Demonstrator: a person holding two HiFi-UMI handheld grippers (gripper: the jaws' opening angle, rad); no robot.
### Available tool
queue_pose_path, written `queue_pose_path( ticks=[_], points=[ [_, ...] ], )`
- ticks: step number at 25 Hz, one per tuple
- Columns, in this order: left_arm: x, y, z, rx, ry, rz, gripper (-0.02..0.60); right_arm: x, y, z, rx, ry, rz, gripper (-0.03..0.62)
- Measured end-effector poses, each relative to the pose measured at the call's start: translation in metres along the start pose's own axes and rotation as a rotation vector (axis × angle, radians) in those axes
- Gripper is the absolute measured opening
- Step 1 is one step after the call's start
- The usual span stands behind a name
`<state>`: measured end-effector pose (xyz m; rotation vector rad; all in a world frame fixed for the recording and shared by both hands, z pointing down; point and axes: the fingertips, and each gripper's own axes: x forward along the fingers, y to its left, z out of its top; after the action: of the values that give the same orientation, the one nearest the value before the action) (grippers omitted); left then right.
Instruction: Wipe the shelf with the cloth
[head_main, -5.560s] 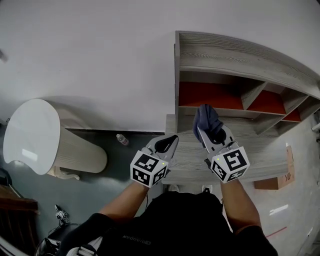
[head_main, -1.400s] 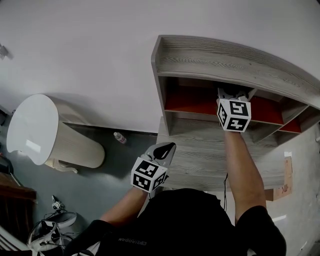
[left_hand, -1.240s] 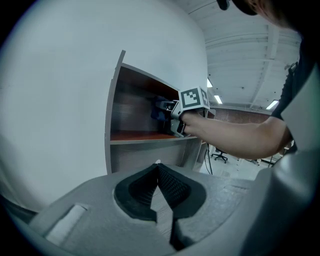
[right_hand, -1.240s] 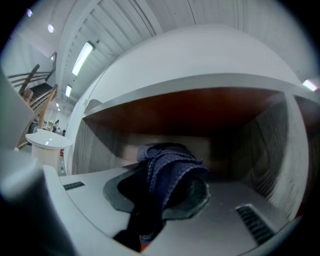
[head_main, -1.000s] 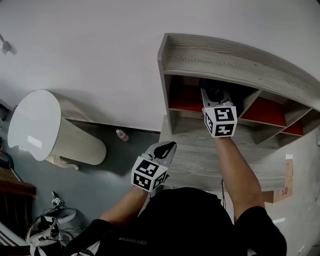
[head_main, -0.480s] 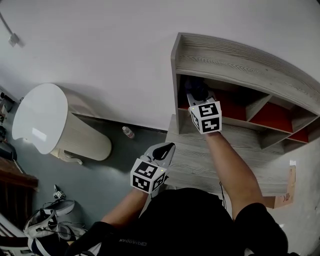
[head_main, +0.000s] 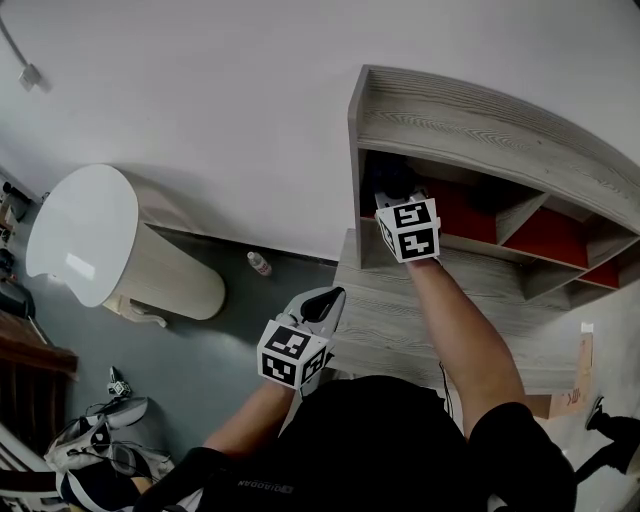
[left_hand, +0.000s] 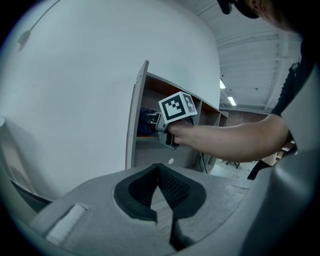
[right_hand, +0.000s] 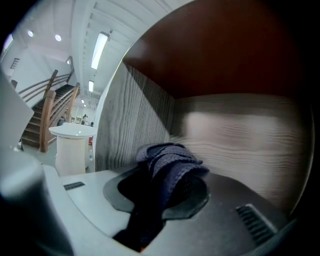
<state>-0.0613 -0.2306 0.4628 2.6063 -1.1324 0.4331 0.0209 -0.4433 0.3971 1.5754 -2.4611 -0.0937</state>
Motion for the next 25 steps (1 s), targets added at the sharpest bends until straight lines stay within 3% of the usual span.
queue_pose_path(
  ticks=[25],
  points=[
    [0.025, -0.034, 0.004, 0.046, 0.023, -0.109, 0.008, -0.053, -0.077, -0.028, 0.003, 0.051, -0.188, 0.100]
  ],
)
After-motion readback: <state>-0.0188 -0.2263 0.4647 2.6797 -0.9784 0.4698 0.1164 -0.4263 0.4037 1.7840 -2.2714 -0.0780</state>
